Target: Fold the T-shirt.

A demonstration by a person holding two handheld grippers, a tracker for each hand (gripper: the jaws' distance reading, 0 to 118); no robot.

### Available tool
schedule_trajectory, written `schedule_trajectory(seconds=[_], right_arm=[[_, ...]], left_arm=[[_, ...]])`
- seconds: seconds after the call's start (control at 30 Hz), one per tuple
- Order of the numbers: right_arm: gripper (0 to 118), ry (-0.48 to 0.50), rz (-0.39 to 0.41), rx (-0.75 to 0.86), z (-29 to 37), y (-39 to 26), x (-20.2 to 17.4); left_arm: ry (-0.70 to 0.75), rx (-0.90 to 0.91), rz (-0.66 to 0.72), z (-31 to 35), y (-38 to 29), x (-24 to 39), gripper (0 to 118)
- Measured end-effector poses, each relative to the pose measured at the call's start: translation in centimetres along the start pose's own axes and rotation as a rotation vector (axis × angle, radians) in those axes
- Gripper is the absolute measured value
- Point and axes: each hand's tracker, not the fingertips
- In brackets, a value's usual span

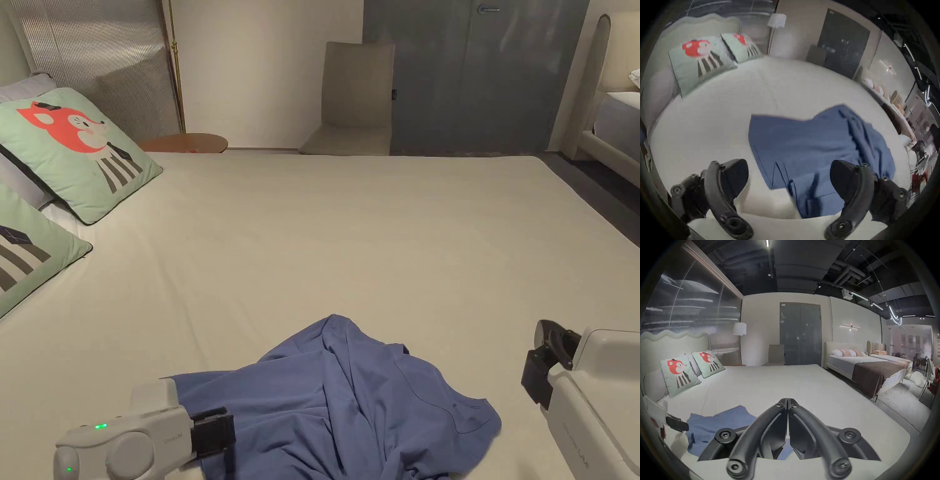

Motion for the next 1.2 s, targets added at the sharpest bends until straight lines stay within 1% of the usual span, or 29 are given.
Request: schedule_trajectory(seconds=[0.03,0.07,0.1,0.13,0.17,0.2,0.23,0.27,0.3,0.33,0.37,0.4,0.43,0.47,0.53,0.6,0.67,0.7,0.73,0.77,0.8,0.83,0.87,0.9,0.97,1.0,1.03,1.2], right_arm=[[2,0.000,0.001,-0.018,-0.2,-0.5,0.0],[2,0.001,0.002,-0.037,-0.3,-0.8,-0.1],[2,0.002,0.003,-0.053,-0.3,-0.9,-0.1],[2,0.003,0.005,-0.069,-0.4,-1.3,-0.1],[2,0.004,0.008,-0.091,-0.6,-1.8,-0.1],[3,0.006,0.009,-0.110,-0.8,-2.3,-0.1],[16,0.012,0.008,-0.145,-1.2,-3.5,0.1],[43,0.020,0.001,-0.182,-1.7,-4.2,0.2],[75,0.031,-0.005,-0.232,-2.3,-4.8,0.3],[111,0.040,-0.009,-0.281,-2.9,-5.5,0.4],[118,0.046,-0.015,-0.337,-2.8,-5.5,0.2],[118,0.067,-0.028,-0.367,-3.1,-6.3,0.1],[118,0.042,-0.017,-0.387,-3.3,-7.0,0.0],[118,0.070,-0.022,-0.446,-3.9,-7.9,-0.3],[118,0.069,-0.017,-0.539,-5.1,-10.0,-0.5],[117,0.099,-0.031,-0.605,-6.0,-11.6,-1.2],[93,0.126,-0.043,-0.633,-6.7,-12.8,-1.9],[85,0.128,-0.040,-0.635,-6.9,-13.0,-2.3],[81,0.133,-0.036,-0.639,-7.0,-13.1,-2.7],[64,0.128,-0.009,-0.630,-6.5,-12.3,-3.3],[34,0.134,0.041,-0.610,-6.2,-11.6,-3.4],[11,0.201,0.032,-0.593,-6.0,-11.1,-3.4],[8,0.206,0.032,-0.570,-5.7,-10.6,-3.4],[8,0.211,0.039,-0.561,-6.1,-11.0,-2.9],[8,0.224,0.080,-0.511,-5.6,-9.7,-2.7],[8,0.219,0.081,-0.480,-5.2,-8.9,-2.5],[8,0.211,0.073,-0.439,-4.0,-7.0,-2.8],[8,0.173,-0.020,-0.257,-2.2,-1.2,0.4]], left_arm=[[0.003,-0.009,-0.008,-0.7,-0.4,0.2,93],[0.009,-0.022,-0.015,-1.1,-0.6,0.4,83],[0.013,-0.034,-0.028,-1.5,-0.9,0.8,68],[0.011,-0.041,-0.038,-1.7,-1.1,1.1,47],[0.030,-0.032,-0.052,-1.4,-1.4,1.7,41],[0.036,-0.017,-0.073,-0.9,-1.5,2.2,39],[0.023,-0.015,-0.078,-0.6,-1.4,2.3,25],[0.003,-0.011,-0.074,-0.4,-1.1,2.3,14],[-0.043,-0.011,-0.049,-0.3,-0.9,2.0,14],[-0.023,-0.010,-0.050,-0.1,-0.7,1.9,14],[-0.017,0.000,-0.056,0.1,-0.8,2.1,14],[-0.019,0.005,-0.061,0.4,-0.9,2.3,14],[-0.020,0.012,-0.065,0.7,-1.0,2.4,14],[-0.022,0.019,-0.065,0.5,-1.1,2.1,14],[-0.020,0.034,-0.064,1.0,-1.1,2.2,14],[-0.025,0.044,-0.062,1.7,-1.2,2.4,14],[-0.024,0.052,-0.068,2.1,-1.3,2.5,14],[-0.024,0.056,-0.070,2.3,-1.4,2.6,14],[-0.025,0.058,-0.072,1.5,-1.2,2.2,14],[-0.025,0.060,-0.072,1.6,-1.2,2.3,14],[-0.028,0.064,-0.070,1.8,-1.1,2.3,14],[-0.030,0.069,-0.067,2.0,-1.1,2.3,14],[-0.034,0.074,-0.065,2.1,-1.1,2.2,14],[-0.039,0.082,-0.064,2.4,-0.9,2.2,14],[-0.048,0.109,-0.068,3.5,-0.4,2.5,14],[-0.058,0.127,-0.069,4.3,0.0,2.7,14],[-0.068,0.148,-0.067,5.2,0.5,2.7,14],[-0.102,0.298,-0.047,10.6,4.0,3.0,14]])
